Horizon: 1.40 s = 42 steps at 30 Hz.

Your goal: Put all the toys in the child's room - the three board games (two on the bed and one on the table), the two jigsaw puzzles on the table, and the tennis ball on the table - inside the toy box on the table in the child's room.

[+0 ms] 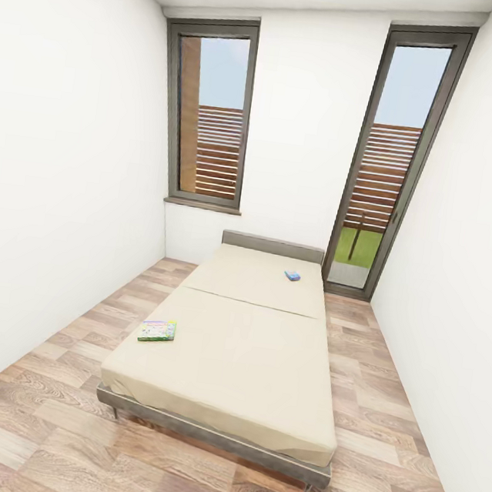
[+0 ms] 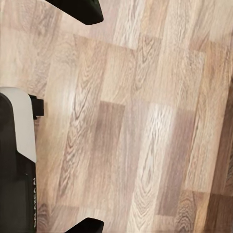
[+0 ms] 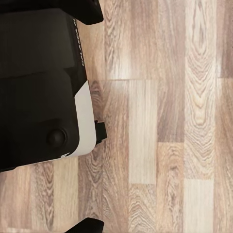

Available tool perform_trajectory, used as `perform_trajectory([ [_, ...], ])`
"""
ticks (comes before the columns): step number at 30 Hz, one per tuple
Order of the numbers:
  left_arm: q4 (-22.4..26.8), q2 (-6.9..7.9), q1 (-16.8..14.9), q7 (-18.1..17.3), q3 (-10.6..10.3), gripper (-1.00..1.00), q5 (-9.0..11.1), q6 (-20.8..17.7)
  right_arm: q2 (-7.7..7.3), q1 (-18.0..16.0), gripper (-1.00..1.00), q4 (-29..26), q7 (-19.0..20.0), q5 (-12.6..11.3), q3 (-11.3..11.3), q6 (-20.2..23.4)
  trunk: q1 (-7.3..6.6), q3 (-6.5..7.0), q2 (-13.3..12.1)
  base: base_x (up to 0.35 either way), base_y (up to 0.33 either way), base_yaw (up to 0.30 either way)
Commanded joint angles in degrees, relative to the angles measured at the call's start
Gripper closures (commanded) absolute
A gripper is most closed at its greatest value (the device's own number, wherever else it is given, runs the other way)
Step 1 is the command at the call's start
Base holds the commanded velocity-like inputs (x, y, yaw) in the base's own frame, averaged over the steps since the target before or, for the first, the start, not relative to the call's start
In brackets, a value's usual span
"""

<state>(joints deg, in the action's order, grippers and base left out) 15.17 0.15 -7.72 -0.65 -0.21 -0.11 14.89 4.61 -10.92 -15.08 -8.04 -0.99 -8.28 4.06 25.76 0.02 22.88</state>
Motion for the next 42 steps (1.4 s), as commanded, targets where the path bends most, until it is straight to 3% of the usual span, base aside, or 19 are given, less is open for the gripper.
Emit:
perform_trajectory([
  [1,-0.1,0.02,0.0,-0.1,-0.1,-1.0,0.0,0.2,0.04,0.0,-1.0,-0.1,-0.1,-0.1,-0.2,0.3,0.02,-0.02,0.0,0.0,0.0,0.0],
  [16,-0.1,0.07,0.0,-0.4,-0.4,-1.0,0.1,0.6,0.14,0.0,-1.0,0.0,-0.2,0.3,-0.2,0.6,0.02,-0.15,0.0,0.0,0.0,0.0],
  [42,-0.1,0.03,0.0,-0.2,-0.4,-1.0,-0.2,0.3,0.24,0.0,-1.0,0.0,-0.2,0.4,-0.1,0.6,0.02,-2.44,0.0,-0.002,-0.007,0.0],
])
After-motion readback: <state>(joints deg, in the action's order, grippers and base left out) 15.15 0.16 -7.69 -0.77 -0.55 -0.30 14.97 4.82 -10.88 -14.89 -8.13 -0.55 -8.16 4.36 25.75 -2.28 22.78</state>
